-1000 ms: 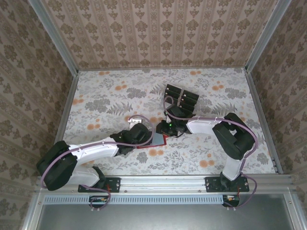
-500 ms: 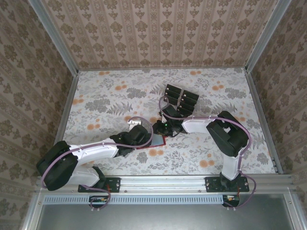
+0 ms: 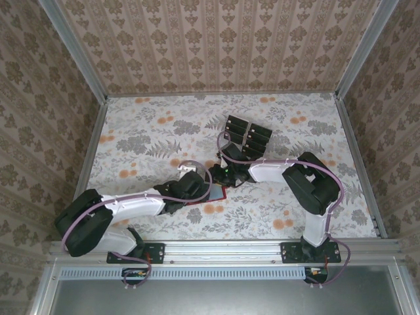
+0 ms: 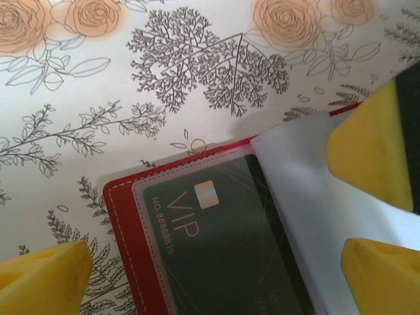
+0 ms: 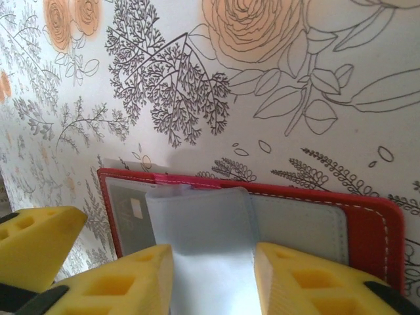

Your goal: Put the credit cards into the card holder

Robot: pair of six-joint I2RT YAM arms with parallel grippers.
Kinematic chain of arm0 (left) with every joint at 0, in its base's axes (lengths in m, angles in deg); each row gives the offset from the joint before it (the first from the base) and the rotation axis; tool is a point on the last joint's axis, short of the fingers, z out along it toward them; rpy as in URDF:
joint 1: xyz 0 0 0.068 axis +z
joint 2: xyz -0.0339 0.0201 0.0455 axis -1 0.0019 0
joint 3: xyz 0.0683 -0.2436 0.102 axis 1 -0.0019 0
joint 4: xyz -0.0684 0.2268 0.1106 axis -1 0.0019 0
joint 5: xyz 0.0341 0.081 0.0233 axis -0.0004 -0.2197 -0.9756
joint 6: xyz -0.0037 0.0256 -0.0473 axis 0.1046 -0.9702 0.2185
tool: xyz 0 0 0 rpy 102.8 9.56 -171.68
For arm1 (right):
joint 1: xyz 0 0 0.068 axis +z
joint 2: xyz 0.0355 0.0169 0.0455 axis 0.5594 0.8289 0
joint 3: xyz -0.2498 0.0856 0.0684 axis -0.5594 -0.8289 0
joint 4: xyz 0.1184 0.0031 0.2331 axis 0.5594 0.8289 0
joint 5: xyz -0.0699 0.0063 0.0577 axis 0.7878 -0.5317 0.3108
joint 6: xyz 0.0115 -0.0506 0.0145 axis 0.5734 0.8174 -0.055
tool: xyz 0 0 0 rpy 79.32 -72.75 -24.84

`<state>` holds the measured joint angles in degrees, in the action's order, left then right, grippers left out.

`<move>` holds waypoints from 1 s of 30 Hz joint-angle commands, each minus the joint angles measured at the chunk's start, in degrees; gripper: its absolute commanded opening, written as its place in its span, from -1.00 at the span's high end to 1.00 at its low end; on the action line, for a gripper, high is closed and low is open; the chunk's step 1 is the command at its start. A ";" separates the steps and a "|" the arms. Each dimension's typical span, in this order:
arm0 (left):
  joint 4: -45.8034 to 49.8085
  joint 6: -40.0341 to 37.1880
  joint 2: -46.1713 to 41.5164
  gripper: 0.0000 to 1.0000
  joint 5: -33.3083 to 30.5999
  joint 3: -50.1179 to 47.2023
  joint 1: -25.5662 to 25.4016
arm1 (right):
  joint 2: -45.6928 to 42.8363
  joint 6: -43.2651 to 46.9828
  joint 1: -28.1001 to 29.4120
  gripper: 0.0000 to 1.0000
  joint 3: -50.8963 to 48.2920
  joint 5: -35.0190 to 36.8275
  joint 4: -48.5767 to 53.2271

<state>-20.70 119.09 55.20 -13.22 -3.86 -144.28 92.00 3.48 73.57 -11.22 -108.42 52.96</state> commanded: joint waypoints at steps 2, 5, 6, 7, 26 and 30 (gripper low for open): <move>2.14 0.04 2.39 -0.99 -1.13 0.47 -0.65 | -0.60 0.20 0.04 0.10 1.21 0.06 1.66; 4.15 0.11 4.50 -0.99 -1.80 1.57 -0.85 | -1.15 0.18 -0.24 0.00 1.39 0.32 1.97; 4.77 0.36 5.04 -0.98 -1.92 1.82 -0.87 | -1.24 0.27 -0.35 -0.02 1.32 0.32 2.13; 5.75 0.92 5.50 -0.98 -2.39 2.08 -0.82 | -1.50 0.28 -0.50 -0.04 1.30 0.47 2.24; 8.25 4.99 -0.59 -0.97 -4.76 -1.41 -0.54 | -1.85 0.44 -1.41 -0.09 0.03 0.80 2.20; 7.72 5.16 0.13 -0.97 -4.40 -1.82 -0.28 | -2.47 0.41 -1.41 -0.09 -0.01 0.69 1.90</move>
<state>-14.43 123.03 55.53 -16.67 -4.82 -144.94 91.32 3.69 72.41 -10.67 -108.29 53.42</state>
